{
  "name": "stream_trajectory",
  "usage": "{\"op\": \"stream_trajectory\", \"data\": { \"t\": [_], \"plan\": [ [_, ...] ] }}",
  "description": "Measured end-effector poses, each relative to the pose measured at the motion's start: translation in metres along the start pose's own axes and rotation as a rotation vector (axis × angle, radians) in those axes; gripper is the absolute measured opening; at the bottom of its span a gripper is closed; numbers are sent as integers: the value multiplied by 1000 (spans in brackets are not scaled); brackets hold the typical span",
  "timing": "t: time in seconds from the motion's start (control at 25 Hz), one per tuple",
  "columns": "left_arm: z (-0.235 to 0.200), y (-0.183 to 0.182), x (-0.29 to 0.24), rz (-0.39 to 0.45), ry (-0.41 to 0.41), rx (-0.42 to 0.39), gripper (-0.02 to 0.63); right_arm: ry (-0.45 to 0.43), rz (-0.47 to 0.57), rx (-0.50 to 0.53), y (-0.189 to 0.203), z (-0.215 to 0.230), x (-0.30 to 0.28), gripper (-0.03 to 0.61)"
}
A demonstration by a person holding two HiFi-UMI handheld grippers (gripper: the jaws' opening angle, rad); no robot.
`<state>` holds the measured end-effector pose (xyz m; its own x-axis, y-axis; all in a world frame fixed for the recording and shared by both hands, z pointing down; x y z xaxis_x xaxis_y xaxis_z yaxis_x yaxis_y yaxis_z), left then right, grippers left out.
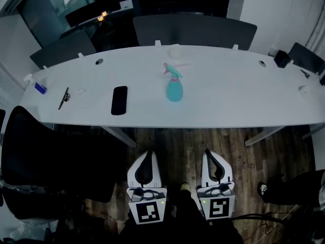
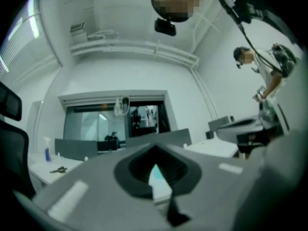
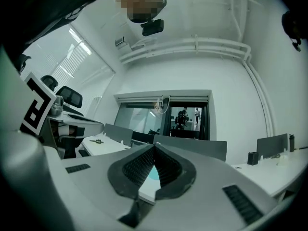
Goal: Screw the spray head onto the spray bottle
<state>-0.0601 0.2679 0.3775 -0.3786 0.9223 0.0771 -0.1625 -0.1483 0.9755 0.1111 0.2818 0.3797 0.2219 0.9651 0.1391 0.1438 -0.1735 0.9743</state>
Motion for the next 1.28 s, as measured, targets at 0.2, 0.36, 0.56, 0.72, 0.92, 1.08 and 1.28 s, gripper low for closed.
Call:
{"op": "stream_trajectory", "data": {
  "t": [0.2,0.36,0.56,0.72,0.92,1.08,1.28],
  "plan": [
    [-21,1,29,24,39,-1,3,35,-20,13,-12,-36,19,5],
    [-34,0,49,63,72,15,3,69,-25,34,-20,-61,37,5],
    [-42,-1,67,75,88,5,3,68,-40,47,-24,-83,50,5],
    [-43,-11,75,101,80,-1,3,68,-30,44,-34,-84,54,5],
    [-36,-19,80,112,64,17,3,44,-9,56,-45,-82,57,5],
    [-26,-22,82,119,81,7,3,48,-5,59,-47,-79,62,5],
    [-19,-24,84,119,81,-4,3,51,13,54,-50,-73,65,5]
  ]
}}
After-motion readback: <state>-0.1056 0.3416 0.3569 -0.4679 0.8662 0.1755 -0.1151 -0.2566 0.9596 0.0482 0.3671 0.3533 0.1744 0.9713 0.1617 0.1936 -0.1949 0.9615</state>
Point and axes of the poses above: the fingertips, and each gripper's own axes: x backward along the fingers, z to its right, y out of its underside, the point moved 4 cm from there along x, backward along the fingers, and after that the axes turned 4 degrees about y, right-handed, at the moved point
